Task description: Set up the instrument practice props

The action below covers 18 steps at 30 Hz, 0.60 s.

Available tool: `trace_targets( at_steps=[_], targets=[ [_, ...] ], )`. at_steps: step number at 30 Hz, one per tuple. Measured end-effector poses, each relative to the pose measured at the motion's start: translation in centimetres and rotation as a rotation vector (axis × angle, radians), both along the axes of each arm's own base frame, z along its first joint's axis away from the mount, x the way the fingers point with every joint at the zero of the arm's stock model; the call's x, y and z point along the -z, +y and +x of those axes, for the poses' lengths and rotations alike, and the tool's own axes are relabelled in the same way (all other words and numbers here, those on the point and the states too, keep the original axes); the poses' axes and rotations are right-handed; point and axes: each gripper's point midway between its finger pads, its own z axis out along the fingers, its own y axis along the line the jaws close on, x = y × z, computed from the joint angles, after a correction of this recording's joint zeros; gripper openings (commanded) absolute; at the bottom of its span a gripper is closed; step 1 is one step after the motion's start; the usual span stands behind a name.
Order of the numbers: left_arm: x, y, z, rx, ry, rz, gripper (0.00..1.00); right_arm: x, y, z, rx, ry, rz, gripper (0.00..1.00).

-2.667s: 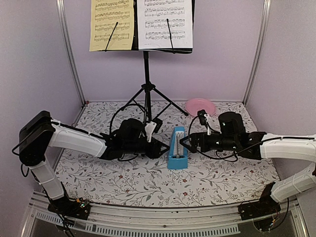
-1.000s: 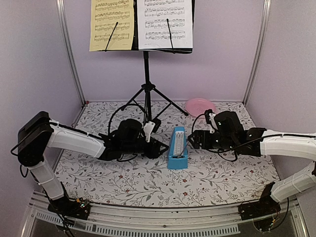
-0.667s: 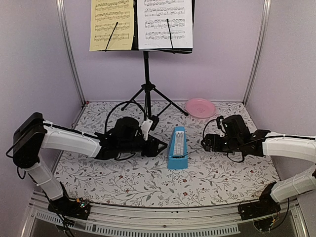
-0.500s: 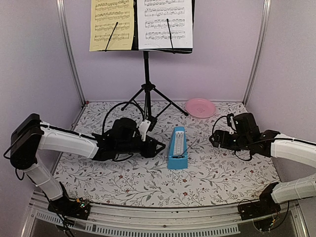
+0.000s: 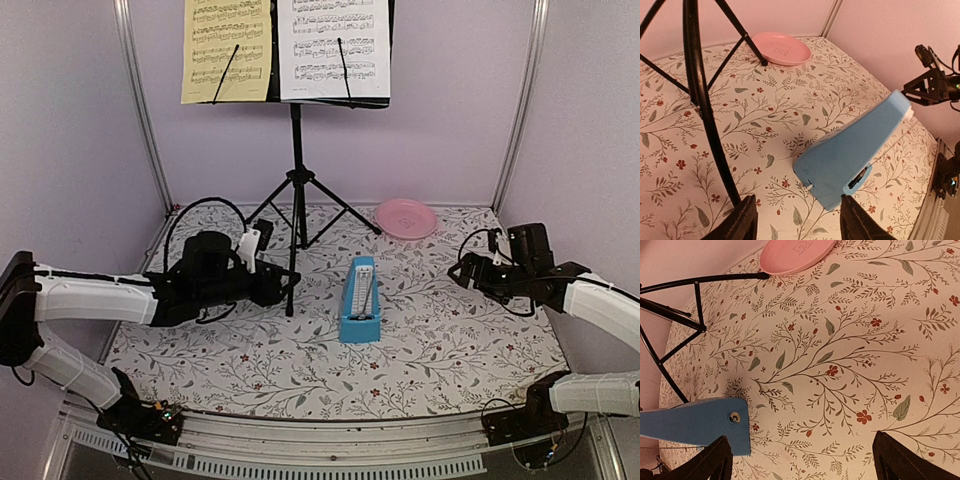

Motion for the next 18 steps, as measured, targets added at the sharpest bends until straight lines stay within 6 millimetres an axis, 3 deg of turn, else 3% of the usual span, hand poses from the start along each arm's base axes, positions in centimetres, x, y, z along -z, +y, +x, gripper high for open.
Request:
trace_targets(
  at_steps=[6,9,11,18],
  targets=[
    [-0.9,3.2,0.8,-0.086,0.001,-0.025,0.68,-2.0,1.9,0.4,-0.093,-0.026,0.052,0.99],
    [-0.9,4.6,1.1,-0.124,0.023,-0.032,0.82,-3.5,2.7,0.7,-0.136,-0.056,0.082,0.99],
    [-1.1,5.3,1.3,-0.147,0.037,-0.038,0.98,-4.2,3.1,0.7,-0.156,-0.071,0.097,0.99],
    [-2.5,7.7,3.2,-0.25,0.122,-0.038,0.99,-6.8,3.7,0.0,-0.207,-0.146,0.136,0.99]
  ],
)
